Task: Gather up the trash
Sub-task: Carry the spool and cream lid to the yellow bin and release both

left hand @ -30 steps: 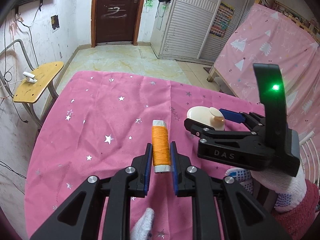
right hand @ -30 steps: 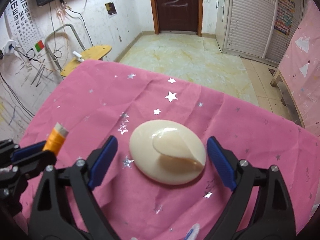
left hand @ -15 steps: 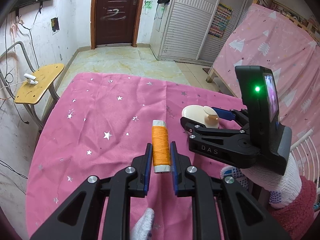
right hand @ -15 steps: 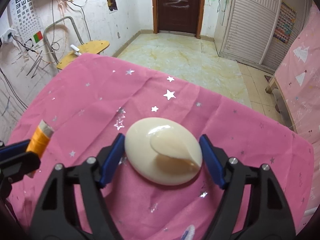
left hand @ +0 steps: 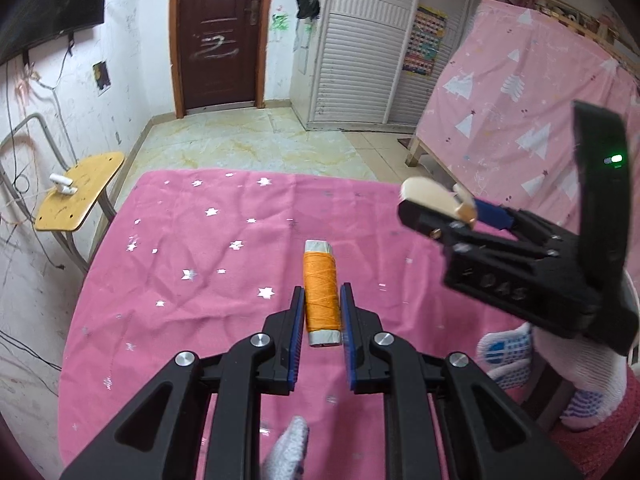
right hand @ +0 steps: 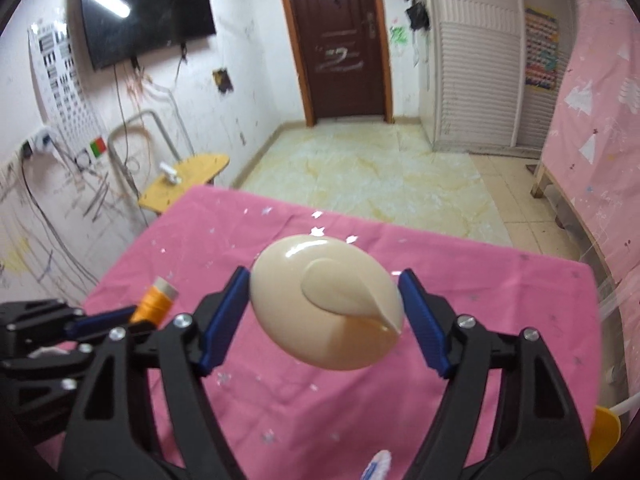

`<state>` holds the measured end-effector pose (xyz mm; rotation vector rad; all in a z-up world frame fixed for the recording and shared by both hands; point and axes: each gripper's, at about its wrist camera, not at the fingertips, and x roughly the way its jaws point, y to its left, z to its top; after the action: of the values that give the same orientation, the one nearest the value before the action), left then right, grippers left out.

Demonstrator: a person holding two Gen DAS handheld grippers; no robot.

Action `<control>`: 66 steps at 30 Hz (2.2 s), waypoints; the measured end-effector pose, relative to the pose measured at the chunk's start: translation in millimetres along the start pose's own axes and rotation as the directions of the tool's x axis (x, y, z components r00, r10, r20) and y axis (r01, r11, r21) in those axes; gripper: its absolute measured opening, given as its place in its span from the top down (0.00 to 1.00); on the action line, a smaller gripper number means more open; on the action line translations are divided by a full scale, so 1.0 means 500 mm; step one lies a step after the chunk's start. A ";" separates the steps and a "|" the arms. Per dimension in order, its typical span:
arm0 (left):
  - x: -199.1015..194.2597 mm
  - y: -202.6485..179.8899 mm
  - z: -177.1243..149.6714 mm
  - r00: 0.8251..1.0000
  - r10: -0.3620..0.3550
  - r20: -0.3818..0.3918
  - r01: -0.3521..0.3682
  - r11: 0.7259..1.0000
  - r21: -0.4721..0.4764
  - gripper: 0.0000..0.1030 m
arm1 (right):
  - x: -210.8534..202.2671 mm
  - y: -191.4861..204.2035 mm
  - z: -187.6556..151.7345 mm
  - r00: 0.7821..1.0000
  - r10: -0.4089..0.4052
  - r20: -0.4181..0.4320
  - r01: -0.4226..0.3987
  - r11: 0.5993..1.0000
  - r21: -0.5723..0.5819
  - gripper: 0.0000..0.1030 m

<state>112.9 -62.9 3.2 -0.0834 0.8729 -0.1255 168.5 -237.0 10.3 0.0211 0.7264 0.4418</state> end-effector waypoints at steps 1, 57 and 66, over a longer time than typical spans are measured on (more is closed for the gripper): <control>-0.003 -0.014 -0.001 1.000 -0.002 0.001 0.002 1.000 0.010 0.91 | -0.019 -0.011 -0.004 1.000 -0.004 0.018 0.003 1.000 0.012 0.29; -0.001 -0.721 -0.104 0.848 -0.511 -0.142 0.519 0.741 0.426 0.90 | -0.489 -0.608 -0.413 0.844 -0.495 0.206 0.266 0.719 0.642 0.19; -0.020 -0.715 -0.114 0.853 -0.506 -0.124 0.503 0.738 0.449 0.61 | -0.481 -0.592 -0.400 0.853 -0.476 0.212 0.255 0.736 0.626 0.17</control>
<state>35.8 -416.4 18.8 0.1371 0.7731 -0.8517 -6.1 -627.7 -36.7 0.5185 0.4554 -0.1943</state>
